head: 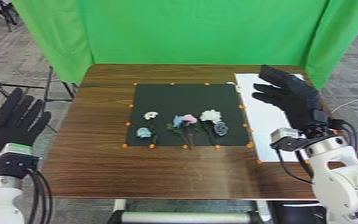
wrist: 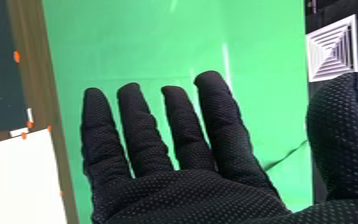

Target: Arrange flowers

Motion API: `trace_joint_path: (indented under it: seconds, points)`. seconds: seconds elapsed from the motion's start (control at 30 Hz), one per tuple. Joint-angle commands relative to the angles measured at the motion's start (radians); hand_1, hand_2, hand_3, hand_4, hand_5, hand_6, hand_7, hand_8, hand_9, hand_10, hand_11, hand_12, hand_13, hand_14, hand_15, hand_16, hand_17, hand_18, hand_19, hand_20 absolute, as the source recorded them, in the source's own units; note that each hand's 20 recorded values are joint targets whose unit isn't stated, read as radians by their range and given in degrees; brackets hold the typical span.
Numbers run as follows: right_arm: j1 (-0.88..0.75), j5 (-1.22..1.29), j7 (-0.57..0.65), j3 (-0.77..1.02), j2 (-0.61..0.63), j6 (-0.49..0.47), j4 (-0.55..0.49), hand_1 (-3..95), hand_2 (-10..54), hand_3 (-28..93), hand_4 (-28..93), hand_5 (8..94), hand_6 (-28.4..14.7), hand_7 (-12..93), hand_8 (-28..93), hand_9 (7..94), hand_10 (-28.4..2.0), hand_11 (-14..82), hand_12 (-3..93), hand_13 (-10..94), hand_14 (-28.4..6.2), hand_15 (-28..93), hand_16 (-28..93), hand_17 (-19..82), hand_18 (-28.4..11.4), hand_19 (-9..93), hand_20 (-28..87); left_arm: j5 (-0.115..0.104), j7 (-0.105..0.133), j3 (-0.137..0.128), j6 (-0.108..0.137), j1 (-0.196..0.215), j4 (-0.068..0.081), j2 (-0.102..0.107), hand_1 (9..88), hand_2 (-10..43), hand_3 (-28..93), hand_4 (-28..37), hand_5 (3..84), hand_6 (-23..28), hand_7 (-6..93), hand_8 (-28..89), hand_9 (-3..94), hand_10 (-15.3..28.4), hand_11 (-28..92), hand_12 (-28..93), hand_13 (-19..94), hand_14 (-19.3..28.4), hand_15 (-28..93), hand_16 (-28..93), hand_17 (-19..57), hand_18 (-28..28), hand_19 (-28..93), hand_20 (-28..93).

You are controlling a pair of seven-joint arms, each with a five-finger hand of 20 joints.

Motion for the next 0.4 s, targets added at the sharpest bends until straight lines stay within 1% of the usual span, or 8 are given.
trace_joint_path:
  seconds: [0.03,0.13,0.2,0.4]
  points:
    - [-0.012,0.007,-0.011,0.006,-0.001,-0.007,-0.011,11.1,7.2,79,-25,42.6,-3.0,12,-11,37.3,-11.8,3.9,10.2,29,-15.5,12,17,13,-19.0,32,19,0.004,0.002,0.001,-0.006,0.006,-0.004,0.0,22.5,12.8,67,-28.3,32.7,5.4,10.1,-9,25.8,12.4,15,8,15,10.3,23,-7,-6.1,11.4,24,9]
    - [-0.01,0.007,-0.014,0.004,0.002,-0.002,-0.01,11.2,7.2,78,-25,42.6,-3.1,12,-11,37.4,-11.9,3.8,10.2,29,-15.5,13,17,13,-19.0,32,19,0.003,0.004,0.002,-0.009,0.002,-0.002,0.002,22.7,12.7,67,-28.3,32.8,5.3,10.1,-9,25.9,12.4,15,8,15,10.4,23,-7,-6.1,11.4,24,9]
    - [-0.011,0.006,-0.013,0.01,0.0,-0.006,-0.011,11.2,7.1,78,-25,42.7,-3.0,12,-11,37.4,-11.9,3.8,10.2,29,-15.6,13,17,13,-19.0,32,19,0.003,0.008,0.003,-0.008,0.007,-0.005,0.003,22.6,12.7,67,-28.3,32.8,5.3,10.2,-9,25.9,12.3,15,8,15,10.4,23,-7,-6.1,11.4,24,9]
    - [-0.011,0.004,-0.007,0.01,-0.001,-0.009,-0.011,11.3,7.0,79,-25,42.9,-2.9,12,-11,37.4,-11.8,4.0,10.2,29,-15.5,13,17,13,-19.0,32,19,0.001,0.009,0.004,-0.009,0.008,-0.005,0.003,22.7,12.7,67,-28.3,32.9,5.3,10.3,-9,25.9,12.4,15,8,15,10.4,23,-7,-6.0,11.4,24,9]
